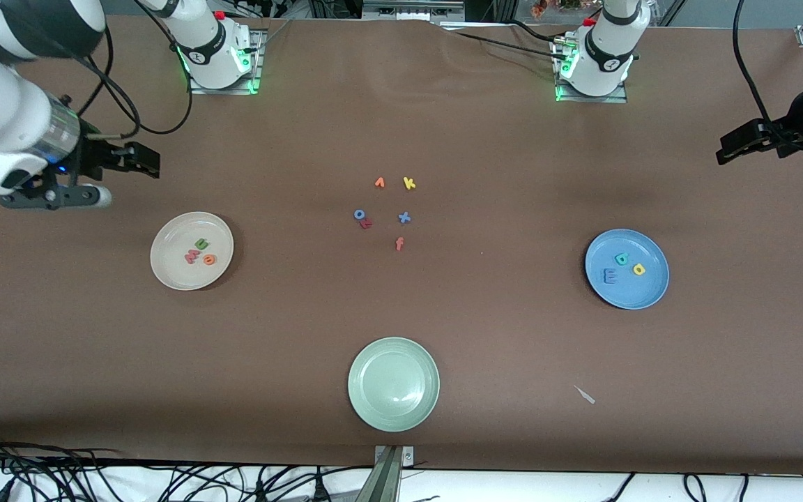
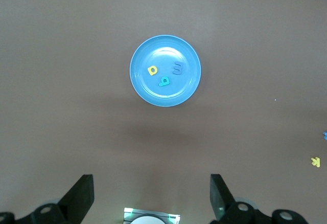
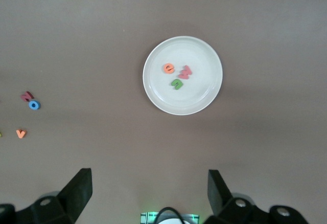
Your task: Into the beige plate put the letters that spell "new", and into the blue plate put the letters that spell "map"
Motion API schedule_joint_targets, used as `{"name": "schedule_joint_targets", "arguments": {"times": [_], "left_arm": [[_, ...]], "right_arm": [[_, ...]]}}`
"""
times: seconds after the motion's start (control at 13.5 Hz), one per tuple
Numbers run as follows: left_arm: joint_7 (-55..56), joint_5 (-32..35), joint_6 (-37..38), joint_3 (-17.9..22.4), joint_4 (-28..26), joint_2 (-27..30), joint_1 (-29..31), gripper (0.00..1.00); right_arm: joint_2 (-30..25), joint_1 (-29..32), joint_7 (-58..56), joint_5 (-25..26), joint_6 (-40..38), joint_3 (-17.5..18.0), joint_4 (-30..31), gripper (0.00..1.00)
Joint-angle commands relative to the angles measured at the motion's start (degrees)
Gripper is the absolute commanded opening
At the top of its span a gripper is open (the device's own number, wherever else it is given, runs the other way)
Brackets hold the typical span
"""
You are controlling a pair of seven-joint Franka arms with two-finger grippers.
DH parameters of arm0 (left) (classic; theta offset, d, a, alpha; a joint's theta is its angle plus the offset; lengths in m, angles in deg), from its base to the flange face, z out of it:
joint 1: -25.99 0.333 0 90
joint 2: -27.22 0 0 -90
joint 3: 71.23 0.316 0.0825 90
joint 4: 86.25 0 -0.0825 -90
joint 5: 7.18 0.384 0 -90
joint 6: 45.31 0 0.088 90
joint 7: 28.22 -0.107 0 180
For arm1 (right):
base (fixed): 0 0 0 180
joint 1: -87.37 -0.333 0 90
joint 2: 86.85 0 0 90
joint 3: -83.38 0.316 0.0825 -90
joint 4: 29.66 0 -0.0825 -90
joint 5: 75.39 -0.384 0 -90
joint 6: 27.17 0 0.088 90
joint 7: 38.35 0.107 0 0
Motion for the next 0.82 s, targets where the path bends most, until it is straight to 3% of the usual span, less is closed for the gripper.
{"name": "schedule_joint_targets", "arguments": {"times": [0.0,0.22,0.74], "left_arm": [[0.05,-0.71,1.22,-0.04,1.58,-0.41,-0.06,1.0],[0.13,0.0,0.87,-2.06,1.58,-0.41,-0.06,1.0],[0.13,-0.09,-0.54,-2.59,0.88,0.12,-0.06,1.0]], "right_arm": [[-2.01,2.49,-0.98,0.74,-0.37,1.11,-1.33,1.0],[-2.62,3.54,-1.24,0.56,-0.45,-0.12,-0.99,1.0],[-2.19,4.42,-1.25,0.65,3.94,-1.53,-0.2,1.0]]}}
